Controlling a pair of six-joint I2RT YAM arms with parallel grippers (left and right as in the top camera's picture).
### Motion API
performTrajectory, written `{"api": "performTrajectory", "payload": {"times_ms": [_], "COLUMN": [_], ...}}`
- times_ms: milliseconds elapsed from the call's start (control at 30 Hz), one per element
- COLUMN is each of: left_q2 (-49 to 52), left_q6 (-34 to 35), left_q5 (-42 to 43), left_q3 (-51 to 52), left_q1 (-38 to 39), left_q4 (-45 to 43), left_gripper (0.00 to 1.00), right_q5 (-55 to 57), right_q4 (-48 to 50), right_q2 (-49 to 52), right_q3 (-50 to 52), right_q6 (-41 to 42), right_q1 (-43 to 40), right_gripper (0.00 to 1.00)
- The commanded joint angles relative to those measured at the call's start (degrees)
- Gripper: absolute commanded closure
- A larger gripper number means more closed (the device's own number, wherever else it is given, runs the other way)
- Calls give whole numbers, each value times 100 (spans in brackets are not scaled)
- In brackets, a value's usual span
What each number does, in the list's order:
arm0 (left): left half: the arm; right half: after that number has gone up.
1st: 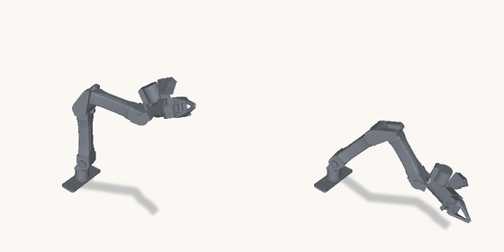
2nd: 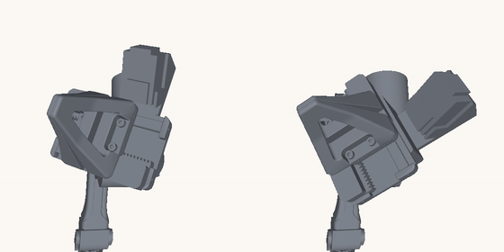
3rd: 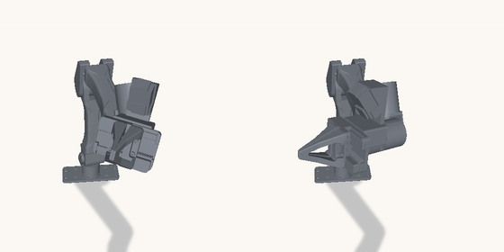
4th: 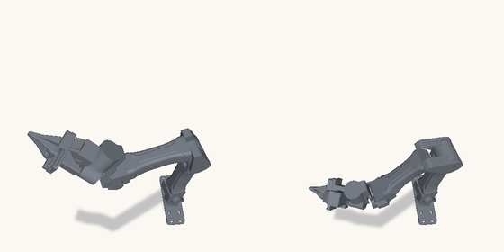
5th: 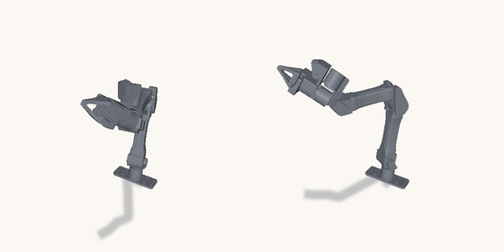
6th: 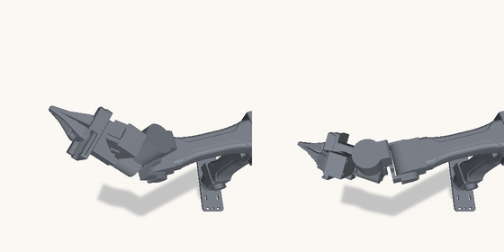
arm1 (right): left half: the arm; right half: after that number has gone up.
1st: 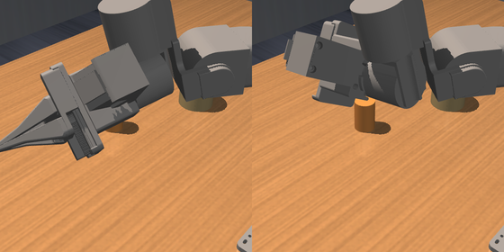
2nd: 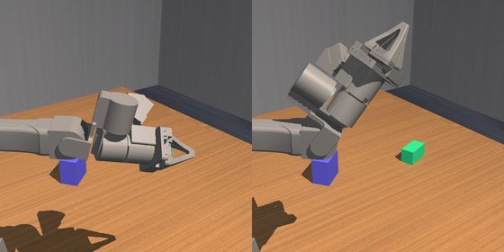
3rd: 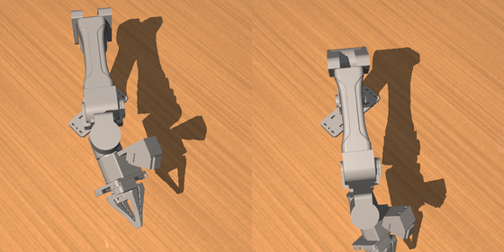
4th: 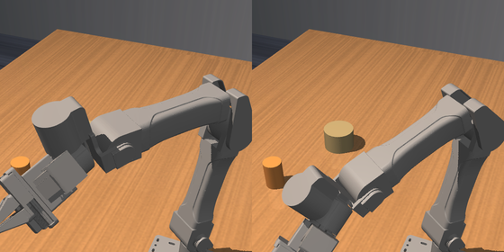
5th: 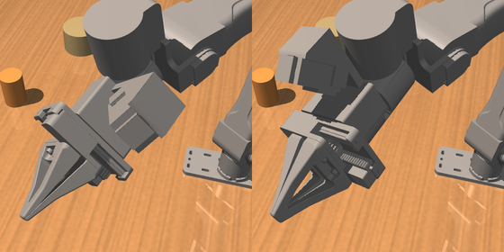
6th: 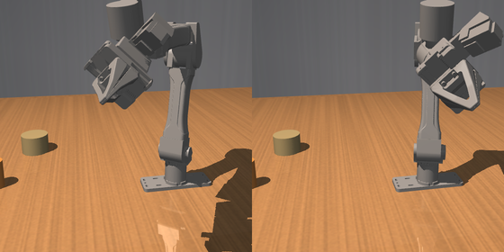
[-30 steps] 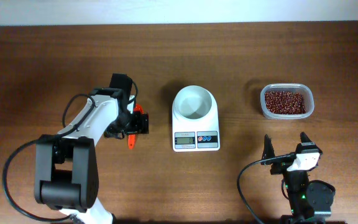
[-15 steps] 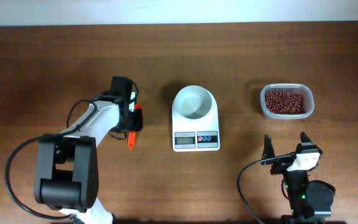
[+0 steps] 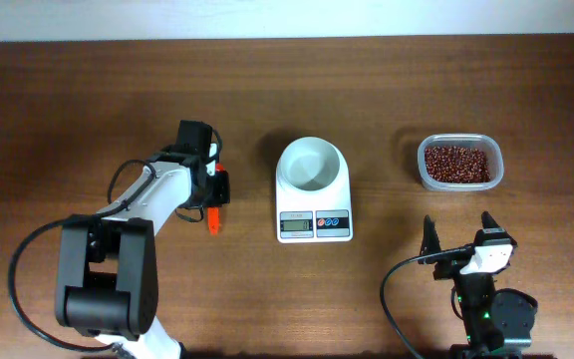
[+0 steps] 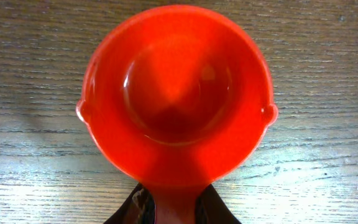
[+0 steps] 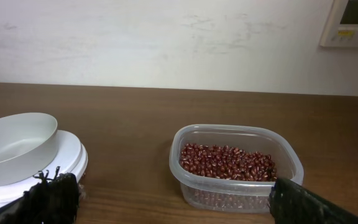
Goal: Scoop item into bowl and weigh 50g on scale
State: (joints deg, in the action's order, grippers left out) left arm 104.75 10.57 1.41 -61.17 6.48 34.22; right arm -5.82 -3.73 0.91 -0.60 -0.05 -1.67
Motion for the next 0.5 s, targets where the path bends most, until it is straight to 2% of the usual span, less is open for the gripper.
{"api": "performTrajectory", "payload": {"times_ms": [0, 100, 233, 367, 467], "left_q2": [-17, -48, -48, -48, -48], "left_q6": [553, 1080, 1427, 3370, 4784], "left_q5": [96, 476, 1891, 3412, 4249], "left_q3": [-243, -863, -2227, -3139, -3211], "left_q1": [13, 11, -144, -350, -354], "left_q4": [391, 1106, 2159, 2354, 2352], "left_gripper": [93, 94, 100, 100, 100], "right_q5": [11, 9, 142, -254, -431], "right_q4": [-33, -33, 133, 525, 782], "right_q2": [-37, -37, -37, -37, -37], "right_q3": [28, 28, 28, 28, 28], "right_q6": [11, 11, -142, -140, -92], "right_q1": [15, 15, 15, 15, 15], "right_gripper": [1, 1, 1, 1, 1]}}
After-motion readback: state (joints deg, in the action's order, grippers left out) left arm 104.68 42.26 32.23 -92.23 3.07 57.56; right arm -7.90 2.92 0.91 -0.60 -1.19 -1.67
